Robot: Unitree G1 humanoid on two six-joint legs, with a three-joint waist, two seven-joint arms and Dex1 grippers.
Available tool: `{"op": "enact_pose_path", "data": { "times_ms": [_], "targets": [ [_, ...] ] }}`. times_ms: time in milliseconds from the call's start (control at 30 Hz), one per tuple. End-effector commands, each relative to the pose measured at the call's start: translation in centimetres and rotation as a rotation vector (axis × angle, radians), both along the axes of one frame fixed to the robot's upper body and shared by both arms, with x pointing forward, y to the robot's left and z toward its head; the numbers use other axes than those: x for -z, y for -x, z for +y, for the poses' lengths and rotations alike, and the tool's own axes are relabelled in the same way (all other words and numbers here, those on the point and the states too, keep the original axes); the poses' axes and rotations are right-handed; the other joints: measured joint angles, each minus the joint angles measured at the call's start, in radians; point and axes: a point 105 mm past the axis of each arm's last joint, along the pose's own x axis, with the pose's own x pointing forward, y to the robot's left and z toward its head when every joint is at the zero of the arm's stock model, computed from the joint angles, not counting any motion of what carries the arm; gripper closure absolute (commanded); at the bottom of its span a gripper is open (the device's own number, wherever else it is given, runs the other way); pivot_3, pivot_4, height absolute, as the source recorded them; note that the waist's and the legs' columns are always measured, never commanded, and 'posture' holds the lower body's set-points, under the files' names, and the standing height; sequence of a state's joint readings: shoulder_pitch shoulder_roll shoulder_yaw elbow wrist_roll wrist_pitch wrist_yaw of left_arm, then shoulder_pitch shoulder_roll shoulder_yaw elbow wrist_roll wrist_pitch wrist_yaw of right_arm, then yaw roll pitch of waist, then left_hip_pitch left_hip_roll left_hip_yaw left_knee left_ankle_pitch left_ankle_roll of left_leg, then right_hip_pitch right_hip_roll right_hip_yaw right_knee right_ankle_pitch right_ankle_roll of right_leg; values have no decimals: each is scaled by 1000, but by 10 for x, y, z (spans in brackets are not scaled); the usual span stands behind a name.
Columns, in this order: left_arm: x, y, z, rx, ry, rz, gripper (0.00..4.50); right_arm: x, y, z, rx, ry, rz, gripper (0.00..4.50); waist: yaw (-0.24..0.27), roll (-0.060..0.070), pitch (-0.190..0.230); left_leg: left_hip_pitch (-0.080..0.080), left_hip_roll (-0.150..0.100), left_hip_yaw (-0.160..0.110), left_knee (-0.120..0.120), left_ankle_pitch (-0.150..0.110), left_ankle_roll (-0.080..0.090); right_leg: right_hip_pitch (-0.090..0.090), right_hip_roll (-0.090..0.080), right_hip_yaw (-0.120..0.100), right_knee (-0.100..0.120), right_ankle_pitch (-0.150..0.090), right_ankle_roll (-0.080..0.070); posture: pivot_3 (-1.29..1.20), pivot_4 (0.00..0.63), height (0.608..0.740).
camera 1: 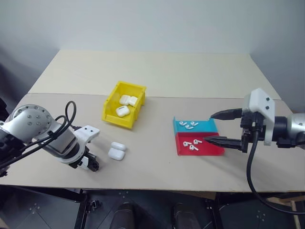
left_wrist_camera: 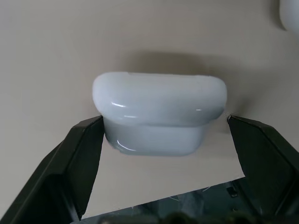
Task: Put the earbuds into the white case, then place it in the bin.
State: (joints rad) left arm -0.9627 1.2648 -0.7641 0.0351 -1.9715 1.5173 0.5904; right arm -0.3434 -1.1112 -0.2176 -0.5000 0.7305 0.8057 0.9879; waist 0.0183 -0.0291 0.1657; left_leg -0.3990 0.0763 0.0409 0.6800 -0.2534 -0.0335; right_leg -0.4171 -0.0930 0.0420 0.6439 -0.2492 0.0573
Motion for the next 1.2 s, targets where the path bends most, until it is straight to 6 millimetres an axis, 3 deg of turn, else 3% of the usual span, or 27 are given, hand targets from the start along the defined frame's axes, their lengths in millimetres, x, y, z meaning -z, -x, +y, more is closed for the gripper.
{"op": "enact_pose_path", "data": {
  "times_ms": [33, 267, 367, 500, 733, 933, 1033, 1100, 1200],
  "targets": [
    [-3, -5, 1, -21, 3, -36, 0, -13, 2, -1, -5, -4, -57, 14, 0, 0, 0, 0, 0, 0, 0, 0, 0, 0, 0, 0, 0, 0, 0, 0, 150, 740],
    [-3, -2, 1, -12, -1, -42, 0, -12, 4, 0, -4, -8, -56, 14, 0, 0, 0, 0, 0, 0, 0, 0, 0, 0, 0, 0, 0, 0, 0, 0, 150, 740],
    [-3, -3, 3, -24, -6, -58, 553, -11, 4, 0, -5, -9, -56, 0, 0, 0, 0, 0, 0, 0, 0, 0, 0, 0, 0, 0, 0, 0, 0, 0, 150, 740],
    [-5, -4, 4, -34, -5, -68, 1666, -10, 2, 1, -6, -11, -57, 0, -1, 0, 0, 0, 0, 0, 0, 0, 0, 0, 0, 0, 0, 0, 0, 0, 150, 740],
    [-19, -6, 15, -71, -39, -158, 1685, -5, 1, 2, -14, -21, -57, 0, -5, 0, 0, 0, 0, 0, 0, 0, 0, -1, 0, 0, 0, 0, 0, 0, 150, 740],
    [-70, 0, 25, -108, 40, -386, 1685, -1, -1, 4, -21, -39, -80, 0, -13, -2, 1, -5, 0, 0, -1, 0, 0, -5, 0, 0, -2, 0, 0, 0, 150, 740],
    [-97, -4, 13, -83, 152, -560, 1685, 1, -3, 4, -15, -53, -88, 0, -6, -2, 1, -5, 0, 1, -1, 0, 0, -5, -1, 0, -2, 0, 0, 0, 150, 740],
    [-118, -8, -7, 12, 280, -771, 1685, 2, -4, 5, -17, -79, -100, 0, 3, -1, 1, -4, 0, 1, -1, 0, 0, -4, -1, -1, -3, 0, 0, 0, 150, 740],
    [-132, -2, -18, 117, 368, -962, 1685, 3, -5, 8, -31, -95, -116, 0, 3, -1, 1, -3, 0, 2, -2, 0, -1, -3, -1, -1, -2, 0, 0, 0, 150, 740]
  ]
}}
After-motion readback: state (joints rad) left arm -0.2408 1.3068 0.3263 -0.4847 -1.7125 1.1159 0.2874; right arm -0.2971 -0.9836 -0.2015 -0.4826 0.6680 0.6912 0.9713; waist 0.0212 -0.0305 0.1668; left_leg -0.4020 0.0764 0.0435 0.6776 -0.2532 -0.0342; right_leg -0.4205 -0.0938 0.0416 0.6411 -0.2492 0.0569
